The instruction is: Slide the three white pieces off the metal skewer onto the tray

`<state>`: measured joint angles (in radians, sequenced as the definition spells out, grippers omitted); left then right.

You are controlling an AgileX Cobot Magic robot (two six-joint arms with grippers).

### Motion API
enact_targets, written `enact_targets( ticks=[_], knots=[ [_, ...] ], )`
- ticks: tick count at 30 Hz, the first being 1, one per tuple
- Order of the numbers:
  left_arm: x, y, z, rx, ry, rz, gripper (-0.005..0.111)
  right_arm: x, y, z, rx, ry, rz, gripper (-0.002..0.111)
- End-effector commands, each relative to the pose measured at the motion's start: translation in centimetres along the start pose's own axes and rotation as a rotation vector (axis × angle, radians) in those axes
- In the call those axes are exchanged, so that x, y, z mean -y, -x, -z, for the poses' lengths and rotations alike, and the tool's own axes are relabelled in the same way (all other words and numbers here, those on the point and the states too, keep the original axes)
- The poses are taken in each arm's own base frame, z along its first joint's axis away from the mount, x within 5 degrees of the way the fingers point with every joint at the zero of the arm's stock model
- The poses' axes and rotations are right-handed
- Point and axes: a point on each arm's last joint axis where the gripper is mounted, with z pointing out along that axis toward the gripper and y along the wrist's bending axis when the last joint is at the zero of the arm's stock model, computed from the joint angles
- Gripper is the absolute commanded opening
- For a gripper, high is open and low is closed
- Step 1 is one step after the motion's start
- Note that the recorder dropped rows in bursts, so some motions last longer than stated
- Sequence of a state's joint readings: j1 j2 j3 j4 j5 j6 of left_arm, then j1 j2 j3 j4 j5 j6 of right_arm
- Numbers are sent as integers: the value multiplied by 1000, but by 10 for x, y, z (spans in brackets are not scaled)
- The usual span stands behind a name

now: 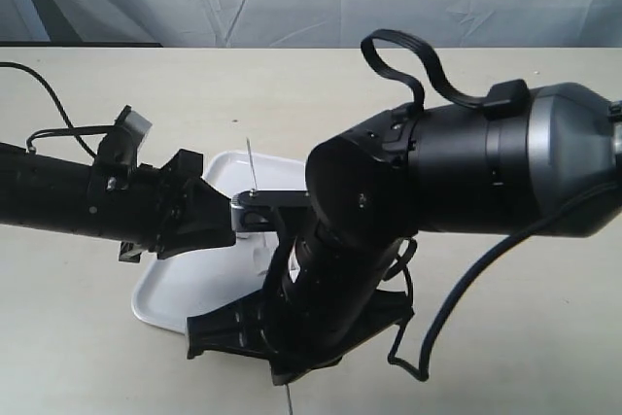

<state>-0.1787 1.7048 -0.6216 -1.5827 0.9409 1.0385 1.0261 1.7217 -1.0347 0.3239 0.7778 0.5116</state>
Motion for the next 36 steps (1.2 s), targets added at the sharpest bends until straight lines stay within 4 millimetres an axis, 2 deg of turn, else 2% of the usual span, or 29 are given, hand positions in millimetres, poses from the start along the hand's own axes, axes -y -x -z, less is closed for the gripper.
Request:
enact_targets(
  ticks=[1, 9, 15, 19, 25, 36],
  knots=[
    [3, 2, -1, 18, -15, -5, 37, -4, 1, 1, 2, 61, 27, -1],
    [3, 2, -1, 20, -16, -8, 35, -7, 2, 1, 11, 89, 28, -1],
    [3, 3, -1, 31, -21, -16, 19, -7, 1, 1, 8, 99, 21, -1],
    [4, 4, -1, 36, -24, -14, 18, -7, 0, 1, -9, 100, 29, -1],
    [3, 8, 0, 64, -4, -23, 18, -2, -15, 2, -170, 41, 30, -1],
    [1, 26, 2, 157, 92, -39, 19, -14, -43, -1, -294, -15, 77, -1]
  ],
)
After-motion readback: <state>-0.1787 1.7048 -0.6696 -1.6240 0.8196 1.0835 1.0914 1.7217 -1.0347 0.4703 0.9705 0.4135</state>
